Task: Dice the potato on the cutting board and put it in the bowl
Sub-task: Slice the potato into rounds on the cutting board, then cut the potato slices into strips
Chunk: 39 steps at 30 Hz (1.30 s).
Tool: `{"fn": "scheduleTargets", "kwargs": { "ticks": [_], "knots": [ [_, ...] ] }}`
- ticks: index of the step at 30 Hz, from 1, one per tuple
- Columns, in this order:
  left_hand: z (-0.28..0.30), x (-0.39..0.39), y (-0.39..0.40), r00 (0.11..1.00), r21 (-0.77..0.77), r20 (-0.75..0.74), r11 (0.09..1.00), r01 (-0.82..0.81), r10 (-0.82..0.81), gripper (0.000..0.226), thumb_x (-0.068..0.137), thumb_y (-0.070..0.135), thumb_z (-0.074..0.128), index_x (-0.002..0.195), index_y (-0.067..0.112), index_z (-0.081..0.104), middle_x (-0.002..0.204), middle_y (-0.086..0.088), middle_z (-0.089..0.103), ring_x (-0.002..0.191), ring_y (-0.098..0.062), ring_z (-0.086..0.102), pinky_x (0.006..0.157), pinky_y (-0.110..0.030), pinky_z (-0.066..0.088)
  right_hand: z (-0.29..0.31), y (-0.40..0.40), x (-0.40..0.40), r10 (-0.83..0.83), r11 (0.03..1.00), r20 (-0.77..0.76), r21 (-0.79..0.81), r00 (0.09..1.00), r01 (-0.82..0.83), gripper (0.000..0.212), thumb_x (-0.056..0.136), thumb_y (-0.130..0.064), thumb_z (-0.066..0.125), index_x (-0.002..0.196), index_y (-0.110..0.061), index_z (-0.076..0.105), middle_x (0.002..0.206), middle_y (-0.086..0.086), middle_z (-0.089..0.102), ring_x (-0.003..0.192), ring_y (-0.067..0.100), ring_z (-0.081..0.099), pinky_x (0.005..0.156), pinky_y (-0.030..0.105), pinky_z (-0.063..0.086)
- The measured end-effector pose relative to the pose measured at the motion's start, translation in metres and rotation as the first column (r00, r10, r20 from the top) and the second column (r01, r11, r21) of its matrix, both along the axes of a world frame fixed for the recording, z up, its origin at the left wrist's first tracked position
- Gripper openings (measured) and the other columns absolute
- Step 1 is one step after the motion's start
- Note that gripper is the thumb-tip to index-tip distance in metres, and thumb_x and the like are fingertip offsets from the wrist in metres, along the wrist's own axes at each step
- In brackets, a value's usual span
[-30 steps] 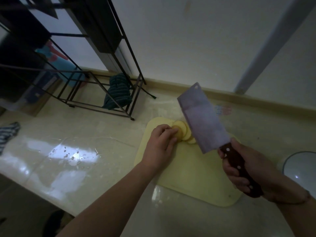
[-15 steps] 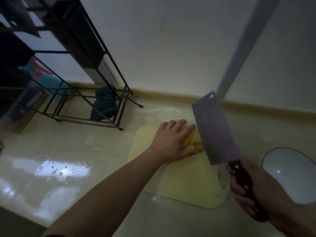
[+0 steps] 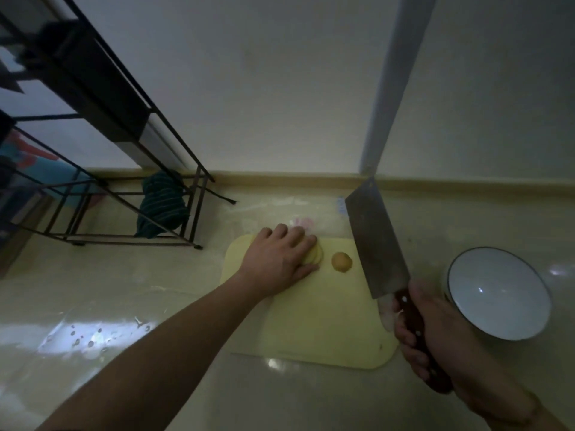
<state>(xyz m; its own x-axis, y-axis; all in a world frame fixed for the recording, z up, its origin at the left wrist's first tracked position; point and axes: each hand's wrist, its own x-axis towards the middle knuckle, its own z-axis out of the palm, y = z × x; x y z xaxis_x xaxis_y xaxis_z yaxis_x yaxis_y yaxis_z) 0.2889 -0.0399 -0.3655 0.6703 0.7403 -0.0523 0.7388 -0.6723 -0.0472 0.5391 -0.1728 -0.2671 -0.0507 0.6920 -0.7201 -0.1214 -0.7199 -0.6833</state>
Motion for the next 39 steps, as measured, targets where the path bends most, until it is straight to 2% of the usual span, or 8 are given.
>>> {"fn": "scheduleTargets", "kwargs": {
  "ticks": [3, 7, 12, 16, 21, 24, 31, 39],
  "knots": [
    [0.007, -0.006, 0.001, 0.999, -0.014, -0.050, 1.000, 0.014, -0.015, 0.064, 0.096, 0.068, 0.033, 0.138, 0.021, 0.047, 0.136, -0.006, 0.052, 0.112, -0.031, 0.053, 0.093, -0.045, 0.044, -0.005, -0.005, -0.005, 0.005, 1.000, -0.003, -0.006, 1.000, -0.005, 0.068, 0.079, -0.063, 0.039, 0.096, 0.002, 0.050, 0.054, 0.008, 0.041, 0.038, 0.017, 0.031, 0.042, 0.022, 0.030],
    [0.024, 0.030, -0.003, 0.999, -0.038, -0.024, 0.999, 0.023, -0.024, 0.073, 0.094, 0.071, 0.036, 0.149, 0.023, 0.039, 0.149, -0.004, 0.044, 0.134, -0.030, 0.040, 0.116, -0.051, 0.025, -0.008, -0.015, -0.006, -0.008, 1.000, 0.007, 0.012, 1.000, 0.007, 0.059, 0.095, -0.055, 0.033, 0.101, 0.002, 0.049, 0.055, 0.007, 0.039, 0.038, 0.016, 0.030, 0.041, 0.021, 0.029],
    [0.026, 0.064, -0.009, 0.977, -0.004, -0.044, 0.978, 0.210, -0.210, 0.032, 0.095, 0.039, 0.055, 0.119, 0.022, 0.067, 0.114, -0.004, 0.063, 0.109, -0.030, 0.054, 0.108, -0.054, 0.031, 0.002, -0.028, 0.003, -0.033, 0.999, 0.013, 0.036, 0.999, 0.032, 0.057, 0.093, -0.056, 0.035, 0.094, -0.002, 0.051, 0.057, 0.009, 0.039, 0.040, 0.018, 0.031, 0.042, 0.023, 0.029],
    [0.027, 0.068, -0.014, 0.964, 0.019, -0.093, 0.967, 0.252, -0.249, 0.019, 0.094, 0.025, 0.061, 0.104, 0.012, 0.068, 0.091, -0.009, 0.063, 0.085, -0.031, 0.059, 0.094, -0.046, 0.042, 0.002, -0.039, 0.008, -0.050, 0.998, 0.059, 0.051, 0.997, 0.047, 0.051, 0.098, -0.052, 0.033, 0.092, -0.005, 0.052, 0.055, 0.008, 0.040, 0.039, 0.016, 0.032, 0.041, 0.022, 0.028],
    [0.037, 0.085, -0.032, 0.908, 0.044, -0.367, 0.972, 0.232, -0.200, 0.038, 0.100, 0.019, 0.043, 0.134, 0.004, 0.049, 0.124, -0.016, 0.054, 0.112, -0.033, 0.051, 0.105, -0.048, 0.032, -0.004, -0.047, 0.004, -0.011, 0.997, 0.161, 0.079, 0.987, -0.001, 0.047, 0.100, -0.051, 0.032, 0.092, -0.008, 0.050, 0.053, 0.003, 0.038, 0.039, 0.015, 0.030, 0.042, 0.022, 0.024],
    [0.045, 0.093, -0.039, 0.867, 0.085, -0.470, 0.970, 0.229, -0.164, 0.037, 0.102, 0.020, 0.041, 0.135, 0.003, 0.045, 0.124, -0.017, 0.053, 0.110, -0.032, 0.051, 0.101, -0.045, 0.034, -0.010, -0.044, 0.000, 0.024, 0.992, 0.240, 0.112, 0.970, -0.052, 0.050, 0.099, -0.053, 0.033, 0.095, -0.008, 0.053, 0.055, 0.002, 0.041, 0.039, 0.013, 0.034, 0.041, 0.022, 0.025],
    [0.048, 0.090, -0.064, 0.894, 0.062, -0.438, 0.990, 0.130, -0.089, 0.029, 0.103, 0.020, 0.035, 0.122, 0.006, 0.051, 0.112, -0.015, 0.059, 0.098, -0.032, 0.055, 0.089, -0.042, 0.037, -0.022, -0.031, -0.004, 0.039, 0.990, 0.317, 0.116, 0.948, -0.079, 0.051, 0.098, -0.057, 0.029, 0.090, -0.012, 0.051, 0.054, -0.002, 0.043, 0.035, 0.013, 0.034, 0.042, 0.019, 0.025],
    [0.053, 0.092, -0.077, 0.916, 0.025, -0.394, 0.995, 0.099, -0.081, 0.031, 0.104, 0.016, 0.034, 0.130, 0.002, 0.044, 0.118, -0.018, 0.057, 0.100, -0.033, 0.060, 0.088, -0.040, 0.039, -0.018, -0.035, -0.021, 0.062, 0.991, 0.322, 0.092, 0.945, -0.096, 0.050, 0.099, -0.057, 0.029, 0.092, -0.013, 0.051, 0.054, -0.001, 0.042, 0.038, 0.014, 0.032, 0.042, 0.019, 0.025]
  ]
}}
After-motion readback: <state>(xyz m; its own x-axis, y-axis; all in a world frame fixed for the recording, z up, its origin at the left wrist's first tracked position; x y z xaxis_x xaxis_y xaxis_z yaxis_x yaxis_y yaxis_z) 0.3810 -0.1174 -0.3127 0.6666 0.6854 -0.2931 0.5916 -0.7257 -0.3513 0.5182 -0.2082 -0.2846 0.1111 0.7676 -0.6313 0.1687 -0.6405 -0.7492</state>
